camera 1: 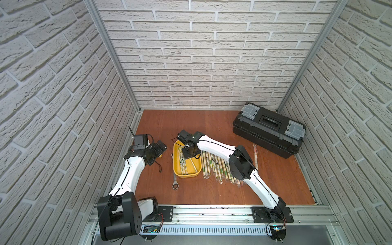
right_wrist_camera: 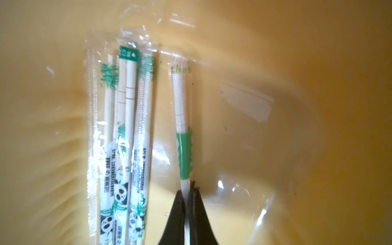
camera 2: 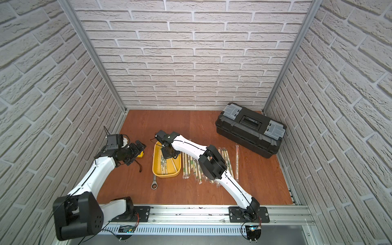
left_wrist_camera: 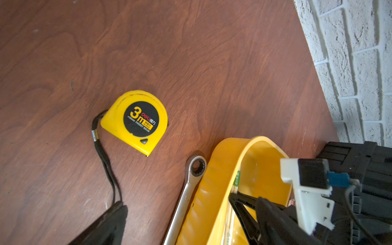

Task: Take the paired disposable chopsticks out of the storage box
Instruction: Pick up the paired disposable chopsticks from the storage box, then place the paired disposable chopsticks at the center of the board.

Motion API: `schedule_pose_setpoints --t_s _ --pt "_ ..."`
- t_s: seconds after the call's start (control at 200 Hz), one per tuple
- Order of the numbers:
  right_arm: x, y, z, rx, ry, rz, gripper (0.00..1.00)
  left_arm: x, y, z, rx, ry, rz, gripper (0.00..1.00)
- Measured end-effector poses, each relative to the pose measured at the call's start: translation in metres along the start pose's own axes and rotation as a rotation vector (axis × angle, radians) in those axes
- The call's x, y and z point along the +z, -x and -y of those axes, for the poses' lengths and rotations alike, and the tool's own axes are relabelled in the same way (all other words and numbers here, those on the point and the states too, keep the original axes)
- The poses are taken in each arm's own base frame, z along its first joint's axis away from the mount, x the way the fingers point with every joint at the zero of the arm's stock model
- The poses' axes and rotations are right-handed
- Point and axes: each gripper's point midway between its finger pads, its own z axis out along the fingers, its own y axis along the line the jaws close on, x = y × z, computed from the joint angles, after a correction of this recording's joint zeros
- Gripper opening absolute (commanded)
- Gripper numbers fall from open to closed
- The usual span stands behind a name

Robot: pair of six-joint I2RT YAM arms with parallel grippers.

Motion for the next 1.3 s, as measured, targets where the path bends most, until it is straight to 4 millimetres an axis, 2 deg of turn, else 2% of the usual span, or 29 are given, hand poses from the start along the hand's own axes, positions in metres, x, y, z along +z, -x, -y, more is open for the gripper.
schedule_pose_setpoints --t_s 0.14,0.28,0.42,0.49,0.61,0.8,0.97,1.125,1.3 --pt "-0.028 0.016 0.0 0.043 0.06 0.062 0.02 0.001 0.001 0.001 0.0 0.002 -0.002 0.98" --pt "-0.073 0.03 0.003 0.08 0.123 0.157 0.02 -0.003 0.008 0.007 0.005 -0.01 0.012 0.98" --pt "-0.115 0.03 0.018 0.107 0.155 0.236 0.02 -0.005 0.012 0.017 0.024 -0.028 0.022 0.98" --pt "-0.127 0.026 0.029 0.124 0.155 0.261 0.02 -0.003 0.011 0.026 0.048 -0.033 0.016 0.98" --pt "-0.133 0.006 0.056 0.158 0.127 0.267 0.02 0.005 0.001 0.053 0.123 -0.052 -0.011 0.98" --pt "-0.133 -0.04 0.116 0.23 0.035 0.249 0.02 0.03 -0.018 0.103 0.227 -0.072 -0.059 0.98" --pt "-0.155 -0.073 0.17 0.303 -0.046 0.285 0.02 0.058 -0.029 0.148 0.279 -0.095 -0.075 0.98" --pt "-0.18 -0.097 0.21 0.364 -0.117 0.354 0.02 0.082 -0.039 0.166 0.29 -0.094 -0.096 0.98" --pt "-0.177 -0.14 0.24 0.403 -0.184 0.338 0.02 0.091 -0.043 0.178 0.305 -0.099 -0.107 0.98"
